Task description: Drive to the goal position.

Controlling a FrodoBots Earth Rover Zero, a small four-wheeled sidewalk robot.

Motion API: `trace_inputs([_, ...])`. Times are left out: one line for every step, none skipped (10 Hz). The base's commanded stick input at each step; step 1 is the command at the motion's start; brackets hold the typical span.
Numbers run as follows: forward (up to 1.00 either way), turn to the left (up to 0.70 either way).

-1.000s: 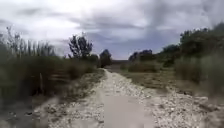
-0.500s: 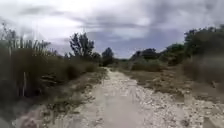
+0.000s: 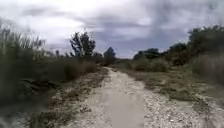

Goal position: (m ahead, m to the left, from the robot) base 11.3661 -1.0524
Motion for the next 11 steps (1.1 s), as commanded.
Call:
trace_inputs([0.85, 0.0])
trace_inputs([0.85, 0.0])
trace_inputs([0.85, 0.0])
trace_inputs([0.85, 0.0])
trace_inputs([0.85, 0.0])
trace_inputs([0.85, 0.0])
trace_inputs([0.85, -0.16])
trace_inputs([0.85, -0.34])
trace_inputs([0.85, -0.34])
trace_inputs([0.85, -0.27])
trace_inputs([0.85, 0.0])
